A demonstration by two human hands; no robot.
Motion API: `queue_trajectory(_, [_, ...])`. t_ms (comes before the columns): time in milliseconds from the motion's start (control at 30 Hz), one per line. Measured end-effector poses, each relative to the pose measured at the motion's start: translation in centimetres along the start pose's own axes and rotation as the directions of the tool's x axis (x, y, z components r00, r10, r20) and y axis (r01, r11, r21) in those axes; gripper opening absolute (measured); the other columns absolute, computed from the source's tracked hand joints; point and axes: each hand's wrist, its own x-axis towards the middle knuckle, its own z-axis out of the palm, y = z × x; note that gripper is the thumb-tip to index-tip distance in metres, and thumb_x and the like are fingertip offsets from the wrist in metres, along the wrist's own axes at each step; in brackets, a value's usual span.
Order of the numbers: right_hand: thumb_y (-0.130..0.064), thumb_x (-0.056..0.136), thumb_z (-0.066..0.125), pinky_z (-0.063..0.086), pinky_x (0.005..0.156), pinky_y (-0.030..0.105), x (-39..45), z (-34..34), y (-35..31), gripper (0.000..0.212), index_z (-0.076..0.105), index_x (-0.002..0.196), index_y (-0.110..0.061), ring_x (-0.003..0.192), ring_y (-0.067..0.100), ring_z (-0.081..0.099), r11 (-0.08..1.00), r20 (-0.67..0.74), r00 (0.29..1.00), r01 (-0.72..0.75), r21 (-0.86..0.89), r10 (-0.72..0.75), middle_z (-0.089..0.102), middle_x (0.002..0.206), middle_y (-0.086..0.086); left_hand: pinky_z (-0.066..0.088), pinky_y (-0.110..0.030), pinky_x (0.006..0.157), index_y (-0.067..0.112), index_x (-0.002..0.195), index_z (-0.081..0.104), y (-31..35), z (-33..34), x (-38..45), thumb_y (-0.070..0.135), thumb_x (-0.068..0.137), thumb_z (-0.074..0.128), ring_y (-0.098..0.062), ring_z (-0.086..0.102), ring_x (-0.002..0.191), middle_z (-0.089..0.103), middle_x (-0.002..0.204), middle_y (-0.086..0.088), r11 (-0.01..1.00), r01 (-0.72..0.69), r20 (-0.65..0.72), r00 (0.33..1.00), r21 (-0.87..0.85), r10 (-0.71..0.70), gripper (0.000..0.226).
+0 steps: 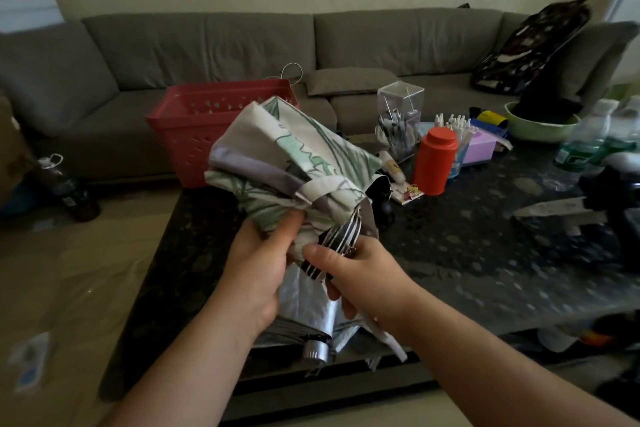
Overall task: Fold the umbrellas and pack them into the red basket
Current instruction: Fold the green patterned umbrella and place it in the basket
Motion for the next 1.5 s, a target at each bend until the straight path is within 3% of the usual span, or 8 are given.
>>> queue_trajectory(200, [-0.085, 0.074, 0.063, 0.062, 0.064, 0.042, 0.2, -0.7, 0.9, 0.057, 0.074, 0.087, -0.03, 0.07, 0.008, 0.071, 0.869, -0.145, 0.966, 0.122, -0.479, -0.216, 0.075, 0.076, -0.009, 0.063, -0.041, 0.086, 0.02, 0.134, 0.063, 0.6, 0.1, -0.1, 0.012, 0.097, 0.072, -0.021, 0.078, 0.105, 0.079, 0.115, -0.002, 0.984, -0.139, -0.078, 0.988, -0.116, 0.13, 0.039])
queue_trajectory(333, [-0.095, 0.075, 0.041, 0.045, 0.049, 0.029, 0.1, -0.5, 1.3, 0.071, 0.06, 0.074, -0.027, 0.057, 0.008, 0.061, 0.607, -0.112, 0.925, 0.145, -0.781, -0.364, 0.062, 0.063, -0.007, 0.064, -0.042, 0.08, 0.018, 0.135, 0.062, -0.1, 0.4, 0.0, 0.015, 0.098, 0.07, -0.026, 0.079, 0.098, 0.08, 0.111, -0.009, 0.974, -0.053, -0.097, 0.995, -0.221, 0.032, 0.037])
queue_trajectory(467, [-0.092, 0.078, 0.046, 0.033, 0.046, 0.028, -0.1, -0.3, 1.5, 0.072, 0.048, 0.062, -0.022, 0.048, 0.013, 0.053, 0.57, -0.103, 0.918, 0.146, -0.808, -0.382, 0.053, 0.054, -0.003, 0.065, -0.039, 0.074, 0.022, 0.133, 0.06, -0.4, 0.7, -0.1, 0.019, 0.1, 0.068, -0.023, 0.08, 0.097, 0.08, 0.112, -0.005, 0.971, -0.066, -0.11, 0.993, -0.23, 0.041, 0.034])
queue_trajectory(833, [-0.096, 0.076, 0.045, 0.054, 0.063, 0.031, -0.9, -1.9, 0.1, 0.074, 0.069, 0.094, -0.029, 0.071, 0.003, 0.064, 0.52, 0.036, 0.943, 0.214, -0.827, -0.331, 0.069, 0.077, -0.011, 0.062, -0.055, 0.091, 0.013, 0.137, 0.06, -0.9, 0.2, 1.3, 0.012, 0.096, 0.075, -0.032, 0.077, 0.108, 0.076, 0.122, -0.015, 0.955, -0.181, -0.227, 0.966, -0.234, 0.127, 0.044])
queue_trajectory(967, [-0.047, 0.097, 0.065, 0.053, 0.064, 0.036, -1.2, -3.2, -0.7, 0.032, 0.075, 0.084, -0.02, 0.068, 0.013, 0.059, 0.205, 0.103, 0.514, 0.508, -0.837, -0.851, 0.065, 0.076, -0.009, 0.063, -0.054, 0.087, 0.015, 0.141, 0.054, -0.4, -0.9, 2.1, 0.005, 0.095, 0.074, -0.033, 0.077, 0.107, 0.074, 0.126, -0.015, 0.933, -0.209, -0.278, 0.952, -0.293, 0.126, 0.051])
queue_trajectory(1033, [-0.026, 0.095, 0.07, 0.051, 0.076, 0.037, -1.7, -1.5, -0.8, 0.015, 0.077, 0.098, -0.013, 0.081, 0.023, 0.061, 0.077, 0.214, 0.383, 0.618, -0.783, -0.899, 0.069, 0.091, 0.0, 0.062, -0.057, 0.087, 0.019, 0.143, 0.052, -0.6, -1.0, 2.0, 0.003, 0.094, 0.074, -0.034, 0.077, 0.107, 0.073, 0.127, -0.015, 0.936, -0.214, -0.279, 0.951, -0.279, 0.134, 0.056])
queue_trajectory(1233, [-0.056, 0.094, 0.055, 0.055, 0.086, 0.049, -0.9, 1.6, 2.1, 0.062, 0.051, 0.148, -0.026, 0.125, 0.029, 0.053, 0.149, 0.19, 0.697, 0.394, -0.907, -0.691, 0.048, 0.15, -0.006, 0.064, -0.045, 0.075, 0.016, 0.137, 0.059, -1.0, -0.1, 0.5, 0.002, 0.092, 0.077, -0.035, 0.078, 0.099, 0.076, 0.117, -0.019, 0.963, -0.203, -0.221, 0.962, -0.179, 0.161, 0.051])
queue_trajectory(1500, [-0.072, 0.094, 0.041, 0.053, 0.096, 0.047, -0.2, 1.5, 2.9, 0.076, 0.042, 0.157, -0.028, 0.121, 0.022, 0.053, 0.379, 0.055, 0.827, 0.314, -0.87, -0.559, 0.049, 0.148, -0.009, 0.066, -0.04, 0.076, 0.027, 0.14, 0.054, -0.7, 0.4, -0.2, 0.012, 0.091, 0.081, -0.021, 0.08, 0.097, 0.078, 0.114, -0.005, 0.975, -0.202, -0.228, 0.957, -0.092, 0.177, 0.058])
